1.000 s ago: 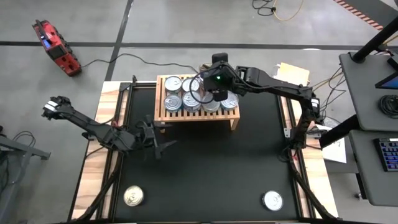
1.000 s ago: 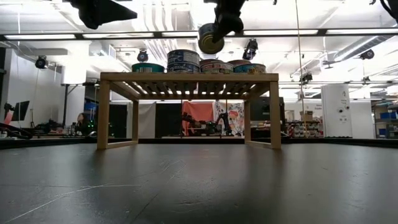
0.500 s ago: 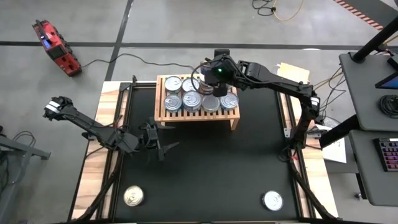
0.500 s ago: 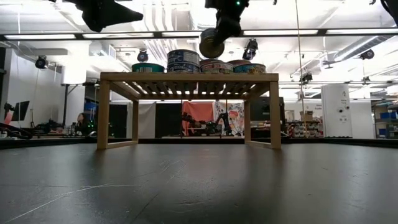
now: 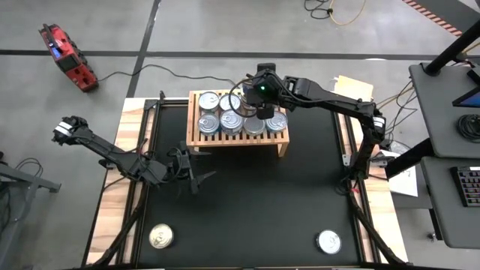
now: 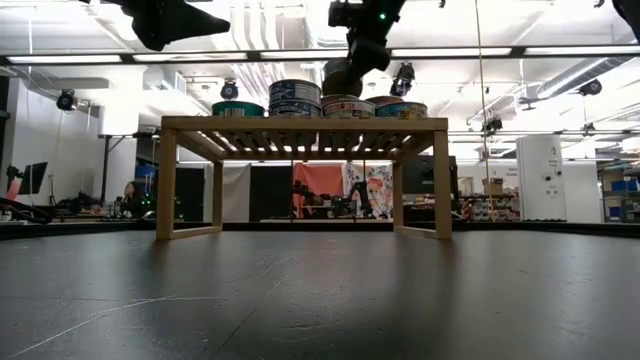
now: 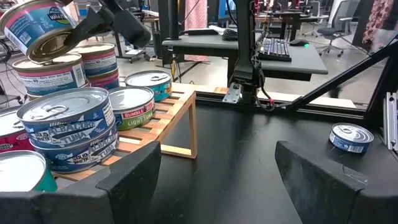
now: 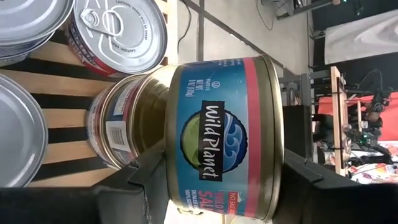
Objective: Stack canned seafood by type on shelf
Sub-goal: Stack the blue and pink tuna can on top of the blue and pink tuna can
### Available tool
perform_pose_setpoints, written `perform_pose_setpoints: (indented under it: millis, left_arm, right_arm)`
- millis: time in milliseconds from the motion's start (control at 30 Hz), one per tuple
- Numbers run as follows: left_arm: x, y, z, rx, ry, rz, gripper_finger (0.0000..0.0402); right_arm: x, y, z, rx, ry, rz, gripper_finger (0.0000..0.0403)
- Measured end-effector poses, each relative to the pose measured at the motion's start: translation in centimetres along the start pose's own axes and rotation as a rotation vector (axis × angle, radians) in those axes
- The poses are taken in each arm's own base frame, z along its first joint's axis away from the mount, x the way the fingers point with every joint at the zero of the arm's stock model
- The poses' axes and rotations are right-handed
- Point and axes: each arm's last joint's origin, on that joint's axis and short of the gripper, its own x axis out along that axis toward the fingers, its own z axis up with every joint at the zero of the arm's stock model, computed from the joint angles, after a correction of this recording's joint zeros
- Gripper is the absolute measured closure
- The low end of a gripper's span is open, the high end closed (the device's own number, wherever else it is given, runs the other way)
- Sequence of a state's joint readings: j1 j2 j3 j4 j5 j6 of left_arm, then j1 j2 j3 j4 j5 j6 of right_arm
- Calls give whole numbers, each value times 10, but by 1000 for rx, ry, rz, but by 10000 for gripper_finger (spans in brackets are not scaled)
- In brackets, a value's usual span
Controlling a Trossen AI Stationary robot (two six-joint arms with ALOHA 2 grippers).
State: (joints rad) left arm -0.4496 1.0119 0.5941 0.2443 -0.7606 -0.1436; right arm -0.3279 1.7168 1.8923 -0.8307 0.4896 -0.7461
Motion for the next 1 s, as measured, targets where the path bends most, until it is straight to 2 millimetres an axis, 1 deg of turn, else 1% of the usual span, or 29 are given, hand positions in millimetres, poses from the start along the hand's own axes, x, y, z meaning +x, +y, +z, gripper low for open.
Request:
perform_pose_setpoints:
  millis: [167, 467, 600, 1000]
  left_arm:
    - [0, 0, 0, 0, 0, 0, 102]
    - [0, 0, 0, 0, 0, 0, 102]
    - [0, 0, 0, 0, 0, 0, 102]
    - [0, 0, 0, 0, 0, 0, 102]
  right_arm:
    - [0, 0, 0, -4, 1, 1, 213]
    - [0, 0, 0, 7, -5, 4, 176]
    - [0, 2, 2, 38, -52, 60, 164]
    - [0, 2, 2, 68, -57, 69, 135]
